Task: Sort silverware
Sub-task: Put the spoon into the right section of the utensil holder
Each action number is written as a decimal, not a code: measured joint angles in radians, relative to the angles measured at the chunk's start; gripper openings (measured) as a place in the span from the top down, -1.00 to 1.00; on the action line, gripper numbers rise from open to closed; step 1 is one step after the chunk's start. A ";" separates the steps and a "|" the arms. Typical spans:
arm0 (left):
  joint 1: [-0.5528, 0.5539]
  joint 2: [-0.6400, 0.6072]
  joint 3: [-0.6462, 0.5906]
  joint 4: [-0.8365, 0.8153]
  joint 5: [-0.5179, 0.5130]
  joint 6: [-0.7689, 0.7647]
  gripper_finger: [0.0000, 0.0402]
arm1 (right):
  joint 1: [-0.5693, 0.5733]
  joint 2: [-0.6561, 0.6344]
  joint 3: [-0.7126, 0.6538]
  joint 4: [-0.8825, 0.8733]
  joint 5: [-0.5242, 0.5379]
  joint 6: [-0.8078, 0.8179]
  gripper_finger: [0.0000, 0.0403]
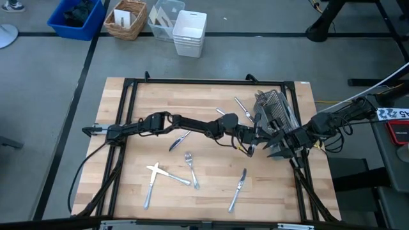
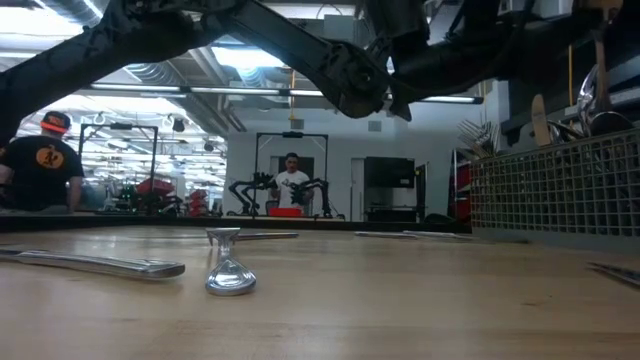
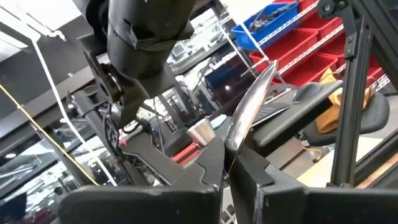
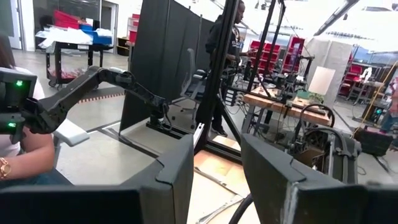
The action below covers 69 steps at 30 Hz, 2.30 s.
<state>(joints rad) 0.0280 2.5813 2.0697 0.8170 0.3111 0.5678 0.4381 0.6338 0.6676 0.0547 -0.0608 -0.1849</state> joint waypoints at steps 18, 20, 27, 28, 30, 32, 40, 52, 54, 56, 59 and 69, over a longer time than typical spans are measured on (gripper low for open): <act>0.018 -0.002 0.000 -0.053 -0.013 0.050 0.97 | 0.000 0.000 0.001 -0.174 0.436 0.137 0.33; 0.021 -0.002 -0.001 -0.053 -0.016 0.050 0.96 | 0.000 0.000 0.001 -0.219 0.472 0.160 0.33; 0.038 -0.002 -0.002 -0.054 -0.021 0.043 0.94 | 0.000 0.006 0.001 -0.243 0.342 0.167 0.33; 0.039 -0.002 -0.002 -0.053 -0.021 0.042 0.94 | 0.000 0.006 0.001 -0.252 0.330 0.175 0.33; 0.040 -0.002 -0.002 -0.049 -0.021 0.042 0.94 | 0.000 0.005 0.001 -0.271 0.328 0.192 0.33; 0.039 -0.002 -0.002 -0.049 -0.021 0.047 0.94 | 0.000 0.003 0.001 -0.299 0.337 0.214 0.33; 0.039 -0.002 -0.002 -0.048 -0.020 0.062 0.94 | 0.000 -0.002 0.001 -0.417 0.452 0.325 0.33; 0.039 -0.002 -0.002 -0.047 -0.020 0.061 0.94 | 0.000 -0.002 0.001 -0.492 0.477 0.350 0.33; 0.039 -0.002 -0.002 -0.050 -0.020 0.061 0.94 | 0.000 -0.002 0.001 -0.510 0.477 0.365 0.33; 0.039 -0.002 -0.003 -0.056 -0.020 0.061 0.94 | 0.000 -0.002 0.001 -0.536 0.477 0.385 0.33; 0.040 -0.002 -0.003 -0.058 -0.021 0.061 0.94 | 0.000 -0.003 0.002 -0.562 0.477 0.395 0.33; 0.040 0.000 -0.003 -0.057 -0.021 0.061 0.94 | 0.001 -0.009 0.003 -0.605 0.476 0.399 0.33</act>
<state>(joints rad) 0.0677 2.5809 2.0663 0.7597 0.2897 0.6292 0.4389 0.6243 0.6704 -0.5500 0.4153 0.2145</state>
